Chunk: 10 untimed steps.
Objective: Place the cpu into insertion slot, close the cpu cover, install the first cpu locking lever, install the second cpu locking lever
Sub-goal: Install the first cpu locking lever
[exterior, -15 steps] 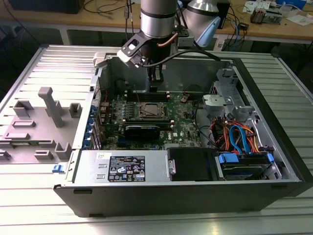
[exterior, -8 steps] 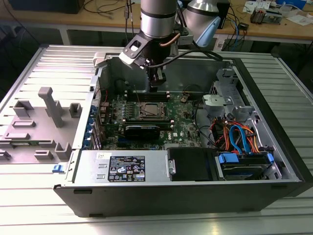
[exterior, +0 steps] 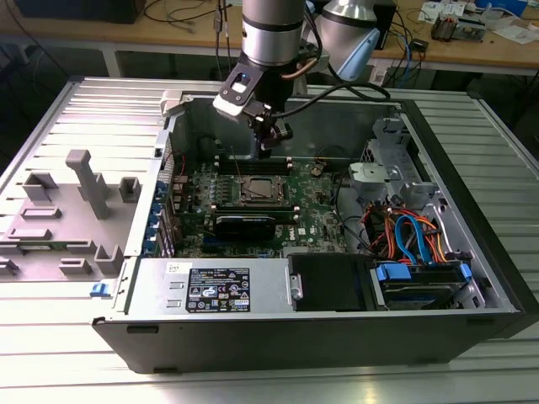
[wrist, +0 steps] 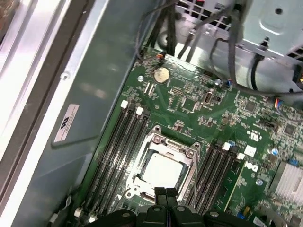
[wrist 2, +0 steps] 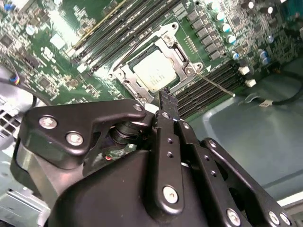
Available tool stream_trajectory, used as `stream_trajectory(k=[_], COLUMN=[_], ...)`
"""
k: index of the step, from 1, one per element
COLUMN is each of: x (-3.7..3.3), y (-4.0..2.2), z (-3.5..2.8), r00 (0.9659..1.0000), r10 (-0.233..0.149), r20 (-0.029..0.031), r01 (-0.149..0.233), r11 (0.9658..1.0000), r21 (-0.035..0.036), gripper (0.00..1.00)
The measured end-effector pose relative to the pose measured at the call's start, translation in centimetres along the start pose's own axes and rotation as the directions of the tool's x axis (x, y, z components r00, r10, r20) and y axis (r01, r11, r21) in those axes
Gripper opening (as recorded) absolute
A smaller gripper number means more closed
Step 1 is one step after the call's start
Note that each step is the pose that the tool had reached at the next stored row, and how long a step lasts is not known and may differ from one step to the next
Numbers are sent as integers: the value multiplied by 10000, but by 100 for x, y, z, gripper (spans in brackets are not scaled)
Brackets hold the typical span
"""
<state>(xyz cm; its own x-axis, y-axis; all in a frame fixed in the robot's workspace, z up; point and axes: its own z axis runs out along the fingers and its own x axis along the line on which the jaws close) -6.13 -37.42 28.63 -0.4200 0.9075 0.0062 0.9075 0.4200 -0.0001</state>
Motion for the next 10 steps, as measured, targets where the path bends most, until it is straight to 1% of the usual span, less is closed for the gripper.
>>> stream_trajectory(k=[2,3,7,9,10], x=[0,0,1,1,1], y=[1,1,1,1,1], z=[0,0,0,0,0], r00=[9996,9987,9954,9925,9890], r10=[-279,-501,-956,-1225,-1482], r20=[2,4,8,8,9], r01=[279,501,956,1225,1482], r11=[9996,9987,9954,9925,9890], r21=[3,5,10,12,14], gripper=[11,11,11,11,11])
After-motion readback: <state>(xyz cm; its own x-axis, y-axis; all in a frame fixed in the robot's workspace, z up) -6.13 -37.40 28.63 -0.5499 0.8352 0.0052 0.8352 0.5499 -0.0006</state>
